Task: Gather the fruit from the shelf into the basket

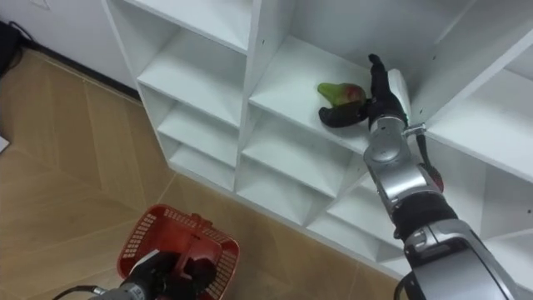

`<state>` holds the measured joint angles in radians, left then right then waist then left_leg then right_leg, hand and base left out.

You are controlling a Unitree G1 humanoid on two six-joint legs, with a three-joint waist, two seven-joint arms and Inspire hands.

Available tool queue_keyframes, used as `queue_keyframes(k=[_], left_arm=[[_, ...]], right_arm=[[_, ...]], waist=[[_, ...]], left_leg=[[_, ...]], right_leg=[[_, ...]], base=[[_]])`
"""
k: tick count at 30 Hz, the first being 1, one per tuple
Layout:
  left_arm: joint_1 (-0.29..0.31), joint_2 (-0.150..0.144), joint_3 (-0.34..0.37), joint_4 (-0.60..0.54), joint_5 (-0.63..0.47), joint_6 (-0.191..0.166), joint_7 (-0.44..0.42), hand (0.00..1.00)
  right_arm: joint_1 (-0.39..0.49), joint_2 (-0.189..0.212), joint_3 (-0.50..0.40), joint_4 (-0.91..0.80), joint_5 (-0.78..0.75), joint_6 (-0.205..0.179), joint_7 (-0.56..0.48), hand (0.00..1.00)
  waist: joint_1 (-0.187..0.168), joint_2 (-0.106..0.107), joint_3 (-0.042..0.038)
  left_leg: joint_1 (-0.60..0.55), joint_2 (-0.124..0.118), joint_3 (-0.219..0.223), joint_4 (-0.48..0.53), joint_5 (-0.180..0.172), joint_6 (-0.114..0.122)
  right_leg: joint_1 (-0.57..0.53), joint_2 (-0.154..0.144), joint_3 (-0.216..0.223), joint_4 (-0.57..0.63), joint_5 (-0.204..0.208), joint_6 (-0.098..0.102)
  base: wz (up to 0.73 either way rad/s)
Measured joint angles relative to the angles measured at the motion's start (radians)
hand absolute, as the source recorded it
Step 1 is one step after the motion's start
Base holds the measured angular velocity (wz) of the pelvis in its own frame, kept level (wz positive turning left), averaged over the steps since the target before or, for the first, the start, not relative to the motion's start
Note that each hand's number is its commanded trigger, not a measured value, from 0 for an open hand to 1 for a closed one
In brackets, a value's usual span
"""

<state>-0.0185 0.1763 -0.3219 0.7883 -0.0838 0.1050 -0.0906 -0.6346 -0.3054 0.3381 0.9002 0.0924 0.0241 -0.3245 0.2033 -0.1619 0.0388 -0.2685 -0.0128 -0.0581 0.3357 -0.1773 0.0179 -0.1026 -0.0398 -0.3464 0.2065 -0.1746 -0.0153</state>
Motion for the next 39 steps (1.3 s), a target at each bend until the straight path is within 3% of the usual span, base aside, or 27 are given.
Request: queue_keyframes(k=[5,10,18,28,29,31,32,39], left_arm=[[0.000,-0.004,0.001,0.000,-0.001,0.000,0.000,1.00],[0.000,-0.009,-0.016,0.001,0.000,0.000,0.000,1.00],[-0.011,-0.012,-0.017,0.015,-0.001,0.000,0.000,1.00],[-0.057,-0.022,-0.056,0.101,-0.001,0.000,0.003,1.00],[-0.059,-0.024,-0.056,0.103,-0.001,0.000,0.003,1.00],[-0.065,-0.029,-0.056,0.105,-0.001,0.000,0.003,1.00],[-0.067,-0.031,-0.056,0.105,-0.001,0.000,0.003,1.00],[-0.084,-0.051,-0.057,0.105,-0.006,0.000,0.018,1.00]], right_arm=[[-0.001,0.006,-0.005,0.010,0.002,-0.003,0.000,0.00],[-0.002,0.016,-0.009,0.031,0.025,-0.033,-0.003,0.00],[-0.005,0.034,-0.010,0.071,0.060,-0.075,-0.038,0.00],[-0.011,0.045,-0.009,0.092,0.103,-0.091,-0.047,0.00],[-0.011,0.045,-0.009,0.093,0.103,-0.092,-0.047,0.33],[-0.011,0.046,-0.008,0.104,0.103,-0.104,-0.046,0.82],[-0.010,0.046,-0.008,0.105,0.103,-0.107,-0.045,1.00],[-0.013,0.048,-0.012,0.107,0.104,-0.119,-0.045,1.00]], waist=[[0.001,0.008,0.0016],[-0.003,0.030,0.0028],[-0.003,0.035,0.0052],[-0.004,0.039,0.0057],[-0.005,0.040,0.0057],[-0.005,0.043,0.0049],[-0.005,0.044,0.0050],[-0.005,0.050,0.0037]], left_leg=[[0.000,0.000,0.000,-0.007,0.001,0.001],[0.003,-0.001,0.003,-0.016,0.008,0.002],[0.011,-0.001,0.001,-0.034,0.022,0.000],[0.013,-0.001,0.001,-0.034,0.023,0.001],[0.013,-0.002,0.001,-0.034,0.023,0.001],[0.013,-0.002,0.002,-0.033,0.023,0.001],[0.013,-0.002,0.002,-0.033,0.023,0.001],[0.018,-0.001,0.006,-0.035,0.023,0.001]], right_leg=[[-0.001,-0.001,0.000,0.002,0.000,0.000],[-0.003,-0.004,0.000,0.005,0.000,0.000],[-0.002,-0.008,-0.009,0.010,0.000,0.000],[-0.001,-0.010,-0.015,0.014,0.000,0.000],[-0.001,-0.010,-0.014,0.014,0.000,0.000],[0.000,-0.010,-0.014,0.014,0.000,0.000],[0.000,-0.010,-0.014,0.014,0.000,0.000],[0.002,-0.011,-0.009,0.014,0.000,0.000]], base=[[0.00],[0.00],[0.02],[0.00],[0.00],[0.00],[0.00],[0.00]])
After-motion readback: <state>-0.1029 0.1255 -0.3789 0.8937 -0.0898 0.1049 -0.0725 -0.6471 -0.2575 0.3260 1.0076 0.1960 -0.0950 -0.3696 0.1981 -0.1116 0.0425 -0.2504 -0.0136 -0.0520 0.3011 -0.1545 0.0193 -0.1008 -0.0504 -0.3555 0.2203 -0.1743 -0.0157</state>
